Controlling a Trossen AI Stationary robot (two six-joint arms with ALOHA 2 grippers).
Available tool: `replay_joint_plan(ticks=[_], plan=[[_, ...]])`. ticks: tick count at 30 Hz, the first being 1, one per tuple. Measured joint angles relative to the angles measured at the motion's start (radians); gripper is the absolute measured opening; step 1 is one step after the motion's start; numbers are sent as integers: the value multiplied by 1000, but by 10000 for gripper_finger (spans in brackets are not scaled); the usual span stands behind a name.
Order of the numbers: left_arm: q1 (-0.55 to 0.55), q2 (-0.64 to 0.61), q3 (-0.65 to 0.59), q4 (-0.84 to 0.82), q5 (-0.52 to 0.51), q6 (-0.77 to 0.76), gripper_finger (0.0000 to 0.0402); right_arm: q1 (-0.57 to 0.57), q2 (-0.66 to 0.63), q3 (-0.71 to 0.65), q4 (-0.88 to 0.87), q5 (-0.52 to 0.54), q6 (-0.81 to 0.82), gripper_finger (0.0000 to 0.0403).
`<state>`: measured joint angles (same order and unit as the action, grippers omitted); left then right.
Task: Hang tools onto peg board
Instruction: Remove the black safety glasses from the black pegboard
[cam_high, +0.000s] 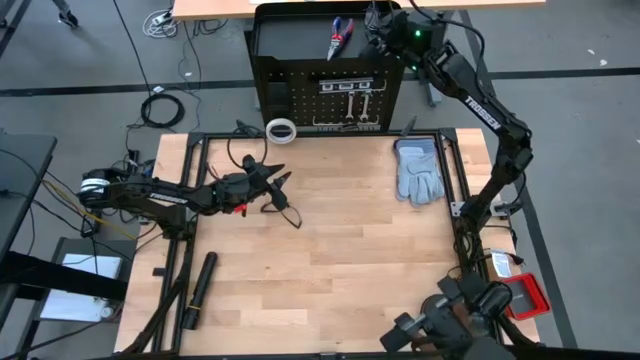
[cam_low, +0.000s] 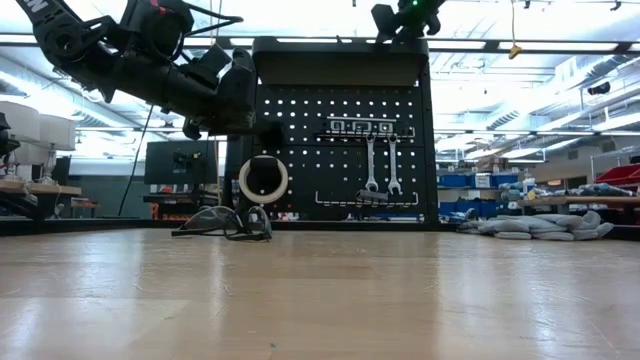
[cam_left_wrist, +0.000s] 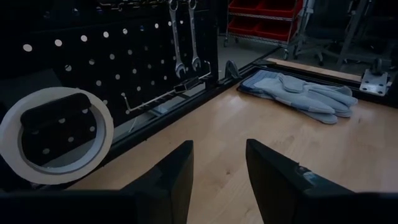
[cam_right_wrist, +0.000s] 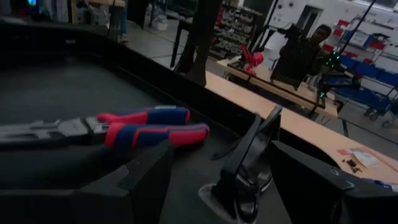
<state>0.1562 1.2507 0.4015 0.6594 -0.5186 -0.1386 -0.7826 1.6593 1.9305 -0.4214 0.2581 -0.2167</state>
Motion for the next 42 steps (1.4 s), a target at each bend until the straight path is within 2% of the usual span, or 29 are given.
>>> replay_joint_plan(ticks=[3,8,22,31,42], plan=[[0,0,0,0,0,1,152,-6,5,0,-9,3,-2,254],[0,0,0,0,0,2,152,-16,9,0,-15,6,4,203],[0,0,0,-1,0,7,152,-21,7,0,-22,38,66,29],[0,0,0,0,0,7,152,-18,-15,-1,-36,39,67,31],[0,0,0,0,0,7,152,70,-156,-1,-50,20,65,31]])
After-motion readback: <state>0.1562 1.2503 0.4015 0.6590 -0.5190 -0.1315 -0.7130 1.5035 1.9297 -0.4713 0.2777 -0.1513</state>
